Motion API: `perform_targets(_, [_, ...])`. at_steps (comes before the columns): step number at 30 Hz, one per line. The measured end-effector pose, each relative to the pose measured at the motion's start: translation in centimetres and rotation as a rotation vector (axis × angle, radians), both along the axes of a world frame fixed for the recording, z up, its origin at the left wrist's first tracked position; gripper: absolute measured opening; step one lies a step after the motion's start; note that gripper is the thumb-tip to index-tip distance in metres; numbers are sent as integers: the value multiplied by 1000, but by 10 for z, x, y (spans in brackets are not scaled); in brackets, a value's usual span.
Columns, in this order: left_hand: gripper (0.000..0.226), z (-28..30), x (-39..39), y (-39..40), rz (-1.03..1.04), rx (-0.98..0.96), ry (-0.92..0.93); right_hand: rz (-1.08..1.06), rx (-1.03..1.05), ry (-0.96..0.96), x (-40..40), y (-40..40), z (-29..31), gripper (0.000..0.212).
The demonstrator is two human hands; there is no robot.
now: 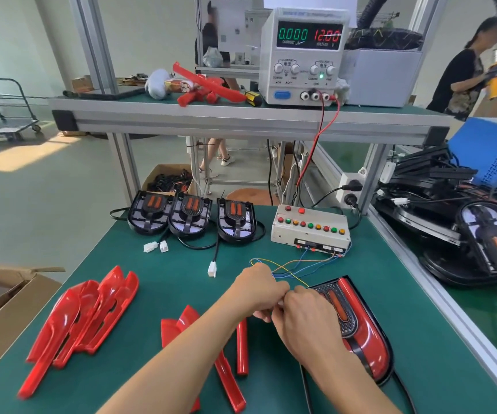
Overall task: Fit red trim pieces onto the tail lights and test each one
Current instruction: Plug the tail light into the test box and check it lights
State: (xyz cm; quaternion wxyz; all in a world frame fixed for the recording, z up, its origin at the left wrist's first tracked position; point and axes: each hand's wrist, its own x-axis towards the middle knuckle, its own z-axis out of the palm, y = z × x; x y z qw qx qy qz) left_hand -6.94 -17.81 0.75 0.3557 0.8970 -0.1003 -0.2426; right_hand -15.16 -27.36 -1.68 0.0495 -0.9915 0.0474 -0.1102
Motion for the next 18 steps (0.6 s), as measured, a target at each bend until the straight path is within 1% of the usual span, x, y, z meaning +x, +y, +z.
perform_targets(3, [28, -1, -1, -2, 19, -37, 53, 53, -11, 46, 1, -3, 1, 28])
perform_targets(8, [27, 1, -3, -4, 59, -40, -30, 80, -38, 95, 7, -6, 6, 27])
perform_targets(13, [18, 0, -5, -6, 116, -78, -40, 105, -47, 129, 8, -7, 12, 27])
perform_targets(18, [19, -6, -4, -7, 142, -101, -34, 114, -37, 158, 7, -7, 14, 25])
